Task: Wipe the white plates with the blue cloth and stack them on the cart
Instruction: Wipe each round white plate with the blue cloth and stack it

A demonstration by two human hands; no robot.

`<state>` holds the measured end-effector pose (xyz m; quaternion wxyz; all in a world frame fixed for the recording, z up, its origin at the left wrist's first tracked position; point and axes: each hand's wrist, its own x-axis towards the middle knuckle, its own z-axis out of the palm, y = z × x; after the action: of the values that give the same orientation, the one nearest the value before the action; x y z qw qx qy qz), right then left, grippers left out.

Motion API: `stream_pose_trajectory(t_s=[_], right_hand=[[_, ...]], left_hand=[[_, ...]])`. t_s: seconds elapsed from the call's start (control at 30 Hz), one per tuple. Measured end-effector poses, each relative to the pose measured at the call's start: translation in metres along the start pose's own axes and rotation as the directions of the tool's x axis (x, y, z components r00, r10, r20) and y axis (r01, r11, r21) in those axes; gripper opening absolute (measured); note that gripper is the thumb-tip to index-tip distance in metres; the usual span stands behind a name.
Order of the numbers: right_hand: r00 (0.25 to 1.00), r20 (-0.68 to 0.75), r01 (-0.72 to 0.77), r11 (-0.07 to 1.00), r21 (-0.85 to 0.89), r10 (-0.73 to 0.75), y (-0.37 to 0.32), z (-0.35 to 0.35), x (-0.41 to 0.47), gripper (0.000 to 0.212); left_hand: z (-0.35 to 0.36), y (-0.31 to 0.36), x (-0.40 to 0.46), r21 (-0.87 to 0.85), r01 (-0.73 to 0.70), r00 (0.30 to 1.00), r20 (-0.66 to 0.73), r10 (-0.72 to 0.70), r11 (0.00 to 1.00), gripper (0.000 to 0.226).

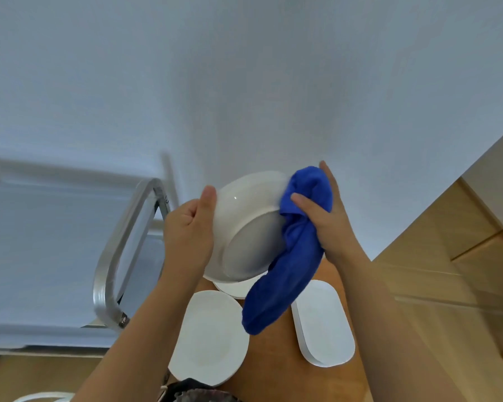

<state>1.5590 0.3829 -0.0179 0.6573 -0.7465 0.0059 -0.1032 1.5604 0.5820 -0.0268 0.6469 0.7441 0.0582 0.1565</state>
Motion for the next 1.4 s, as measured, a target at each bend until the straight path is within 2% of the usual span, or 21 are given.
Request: stream_pose_trajectory(t_s=[0.07,0.13,0.27,0.37,0.43,0.47,0.53,0.57,0.6,0.63,0.7,0.77,0.83,0.9,0.97,1.0,1.1,1.2,1.23,1.33,1.4], right_hand=[[0.999,-0.002,-0.045,0.995,0.094,0.045,0.01,-0.009,-0.001,0.093],[0.996,0.017,-0.093,0.975,0.202,0.092,0.018,-0.012,-0.005,0.084],[0.963,-0.102,-0.195,0.907,0.373,0.249,0.036,0.001,-0.021,0.057],[0.918,-0.191,-0.244,0.876,0.417,0.347,0.042,0.007,-0.023,0.056],[0.893,-0.19,-0.293,0.848,0.441,0.408,0.037,-0.006,-0.02,0.056],[0.89,-0.159,-0.321,0.836,0.444,0.426,0.034,-0.016,-0.019,0.049],[0.893,-0.05,-0.389,0.825,0.411,0.446,0.028,-0.034,-0.018,0.039],[0.893,-0.007,-0.416,0.832,0.367,0.45,0.025,-0.04,-0.017,0.039],[0.895,0.005,-0.425,0.848,0.317,0.447,0.021,-0.042,-0.015,0.041],[0.905,-0.013,-0.407,0.876,0.26,0.425,0.02,-0.041,-0.013,0.043],[0.926,-0.092,-0.345,0.919,0.189,0.367,0.017,-0.036,-0.011,0.041],[0.926,-0.142,-0.324,0.929,0.179,0.351,0.017,-0.029,-0.014,0.033],[0.924,-0.131,-0.333,0.924,0.188,0.36,0.021,-0.02,-0.022,0.033],[0.922,-0.135,-0.337,0.924,0.18,0.363,0.027,-0.006,-0.033,0.034],[0.928,-0.162,-0.305,0.934,0.184,0.335,0.031,0.012,-0.044,0.02],[0.937,-0.172,-0.27,0.942,0.201,0.305,0.027,0.021,-0.048,0.009],[0.963,-0.204,-0.137,0.971,0.196,0.177,0.026,0.045,-0.055,0.023],[0.954,-0.261,-0.096,0.976,0.196,0.147,0.027,0.066,-0.062,0.009],[0.959,-0.261,-0.07,0.985,0.16,0.111,0.029,0.065,-0.065,0.008],[0.983,-0.179,-0.073,0.98,-0.183,0.039,0.022,0.044,-0.067,0.017],[0.968,-0.227,0.076,0.984,-0.158,-0.111,0.006,0.029,-0.06,0.009]], left_hand=[[-0.003,0.001,0.003,-0.089,0.078,0.997,-0.002,-0.078,0.993,0.061],[-0.003,0.004,0.007,-0.184,0.205,0.977,-0.023,-0.213,0.961,0.06],[0.008,0.004,0.015,-0.507,0.36,0.903,-0.022,-0.43,0.783,0.037],[0.015,0.004,0.01,-0.49,0.418,0.893,0.067,-0.446,0.765,0.034],[0.005,0.004,0.014,-0.423,0.467,0.883,0.272,-0.383,0.776,0.043],[-0.008,0.006,0.022,-0.329,0.497,0.828,0.457,-0.325,0.803,0.057],[-0.029,0.008,0.039,-0.137,0.505,0.64,0.722,-0.263,0.852,0.076],[-0.033,0.008,0.044,-0.106,0.527,0.554,0.795,-0.246,0.843,0.075],[-0.032,0.007,0.044,-0.116,0.576,0.521,0.815,-0.255,0.809,0.072],[-0.028,0.007,0.04,-0.158,0.648,0.519,0.808,-0.28,0.745,0.071],[-0.015,0.002,0.03,-0.289,0.71,0.567,0.775,-0.278,0.643,0.059],[-0.005,0.0,0.024,-0.364,0.682,0.634,0.726,-0.266,0.634,0.047],[0.001,0.002,0.022,-0.4,0.672,0.664,0.698,-0.268,0.623,0.042],[0.007,0.005,0.019,-0.421,0.669,0.692,0.652,-0.308,0.612,0.045],[0.017,0.006,0.012,-0.452,0.654,0.732,0.582,-0.355,0.607,0.058],[0.022,0.006,0.009,-0.465,0.633,0.756,0.545,-0.364,0.619,0.062],[0.035,0.002,-0.003,-0.433,0.56,0.812,0.455,-0.365,0.707,0.043],[0.042,-0.003,-0.01,-0.385,0.546,0.821,0.425,-0.382,0.744,0.035],[0.041,-0.004,-0.01,-0.371,0.542,0.822,0.42,-0.385,0.754,0.035],[0.03,-0.006,-0.007,-0.307,0.479,0.843,0.421,-0.334,0.822,0.03],[0.02,-0.006,-0.004,-0.252,0.431,0.825,0.498,-0.265,0.866,0.038]])
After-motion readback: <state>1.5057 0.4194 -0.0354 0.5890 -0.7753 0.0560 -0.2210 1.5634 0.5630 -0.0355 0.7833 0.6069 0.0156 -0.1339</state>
